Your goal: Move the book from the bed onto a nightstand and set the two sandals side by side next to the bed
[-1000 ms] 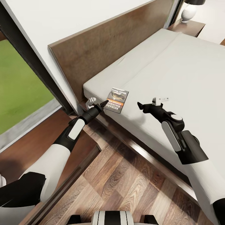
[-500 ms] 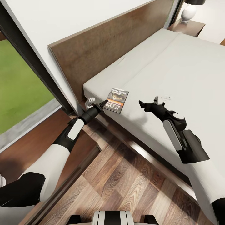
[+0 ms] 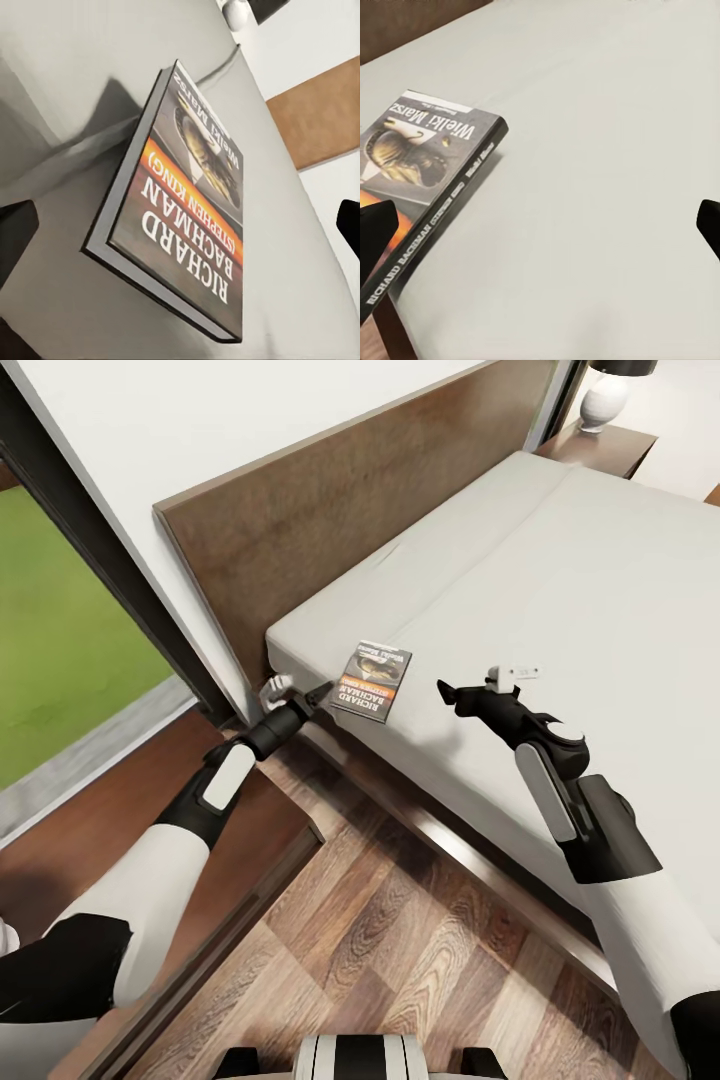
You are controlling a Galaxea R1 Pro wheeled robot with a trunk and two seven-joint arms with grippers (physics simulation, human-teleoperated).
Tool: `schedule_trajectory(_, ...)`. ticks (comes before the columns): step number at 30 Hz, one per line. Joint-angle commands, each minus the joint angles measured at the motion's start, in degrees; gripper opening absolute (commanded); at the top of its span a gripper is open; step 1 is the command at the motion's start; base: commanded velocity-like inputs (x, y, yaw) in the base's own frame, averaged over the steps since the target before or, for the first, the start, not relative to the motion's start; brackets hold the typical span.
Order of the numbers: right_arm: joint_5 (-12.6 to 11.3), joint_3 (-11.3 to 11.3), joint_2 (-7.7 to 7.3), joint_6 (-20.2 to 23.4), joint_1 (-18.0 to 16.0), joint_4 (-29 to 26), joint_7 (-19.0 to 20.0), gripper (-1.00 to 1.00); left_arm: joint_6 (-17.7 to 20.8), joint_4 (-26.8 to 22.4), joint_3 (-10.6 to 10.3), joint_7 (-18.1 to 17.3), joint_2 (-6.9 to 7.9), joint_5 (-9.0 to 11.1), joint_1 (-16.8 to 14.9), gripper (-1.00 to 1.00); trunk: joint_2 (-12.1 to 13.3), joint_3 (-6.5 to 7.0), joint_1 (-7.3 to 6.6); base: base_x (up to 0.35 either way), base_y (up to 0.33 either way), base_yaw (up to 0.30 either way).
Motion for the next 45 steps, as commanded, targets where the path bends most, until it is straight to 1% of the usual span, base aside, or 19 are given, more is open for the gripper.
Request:
schedule_trajectory(1,-0.34,0.09,-0.05,0.21,-0.03,-0.10,-0.23,1.00,0.49,0.14,0.03,-0.48,0.15,0.62,0.04,1.00,-0.01,-0.03,0.00,0.000,0.000,0.000)
schedule_trajectory(3,-0.34,0.09,-0.05,0.20,-0.03,-0.12,-0.23,1.00,0.48,0.31,0.04,-0.84,0.39,0.62,0.20,1.00,-0.01,-0.03,0.00,0.000,0.000,0.000)
schedule_trajectory(5,-0.34,0.09,-0.04,0.20,-0.03,-0.14,-0.23,1.00,0.46,0.59,0.06,-1.52,1.22,0.67,0.60,1.00,-0.01,-0.03,0.00,0.000,0.000,0.000)
schedule_trajectory(11,-0.38,0.09,-0.02,0.20,-0.03,-0.15,-0.23,1.00,0.46,1.41,0.14,-3.13,2.36,0.75,1.10,1.00,-0.01,-0.03,0.00,0.000,0.000,0.000)
schedule_trajectory(19,-0.38,0.09,-0.03,0.20,-0.03,-0.15,-0.23,1.00,0.40,3.34,0.23,-4.92,2.64,0.80,1.24,1.00,-0.01,-0.03,0.00,0.000,0.000,0.000)
schedule_trajectory(28,-0.36,0.09,-0.04,0.20,-0.03,-0.15,-0.16,1.00,-0.70,3.72,0.24,-5.55,2.65,0.83,1.25,1.00,-0.01,-0.03,0.00,0.000,0.000,0.000)
schedule_trajectory(36,-0.35,0.09,-0.04,0.20,-0.03,-0.18,-0.15,1.00,-0.78,3.77,0.36,-5.59,2.65,0.93,1.25,1.00,-3.22,-1.47,1.75,0.000,0.000,0.000)
schedule_trajectory(45,-0.34,0.06,-0.10,0.20,-0.03,-0.24,-0.21,1.00,-0.69,3.41,1.10,-5.66,2.59,0.90,1.25,1.00,-6.83,-3.08,3.73,0.000,0.000,0.000)
